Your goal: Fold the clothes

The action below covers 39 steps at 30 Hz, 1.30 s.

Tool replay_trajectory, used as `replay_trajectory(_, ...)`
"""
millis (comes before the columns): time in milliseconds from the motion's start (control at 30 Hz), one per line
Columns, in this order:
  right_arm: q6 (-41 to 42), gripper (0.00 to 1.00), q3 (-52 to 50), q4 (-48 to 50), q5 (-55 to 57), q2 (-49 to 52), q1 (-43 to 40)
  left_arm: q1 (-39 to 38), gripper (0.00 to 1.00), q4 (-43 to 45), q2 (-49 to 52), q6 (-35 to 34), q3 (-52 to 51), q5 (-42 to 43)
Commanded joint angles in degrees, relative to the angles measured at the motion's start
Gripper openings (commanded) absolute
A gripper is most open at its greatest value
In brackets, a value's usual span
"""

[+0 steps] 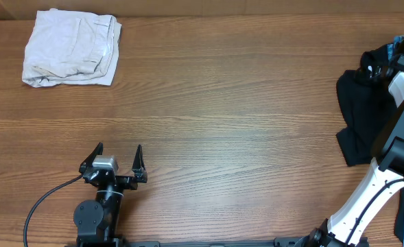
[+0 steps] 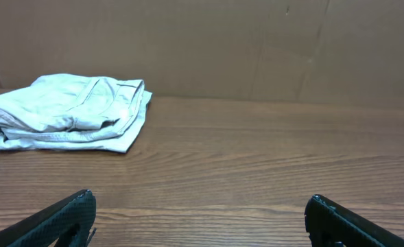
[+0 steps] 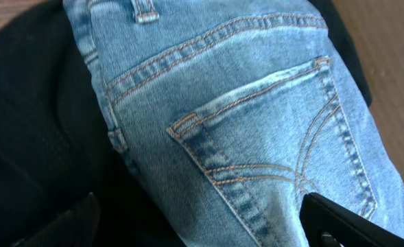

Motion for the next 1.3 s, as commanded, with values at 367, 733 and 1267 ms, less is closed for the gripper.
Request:
replay_trajectory(367, -3.3, 0.99, 1.3, 3.4, -0.4, 3.1, -1.0, 0.4, 1.00, -0.1, -0.5, 0.9, -0.2, -0.3)
replay_trajectory(733, -3.0, 0.99, 1.3, 4.3, -0.5, 4.3, -3.4, 0.4, 1.00, -0.1, -0.5, 0.9, -0.2, -0.3)
replay_trajectory(1267, 1.7, 0.87, 1.7, 6.2, 1.5, 5.7, -3.5, 0.4, 1.00, -0.1, -0.5, 0.9, -0.2, -0.3)
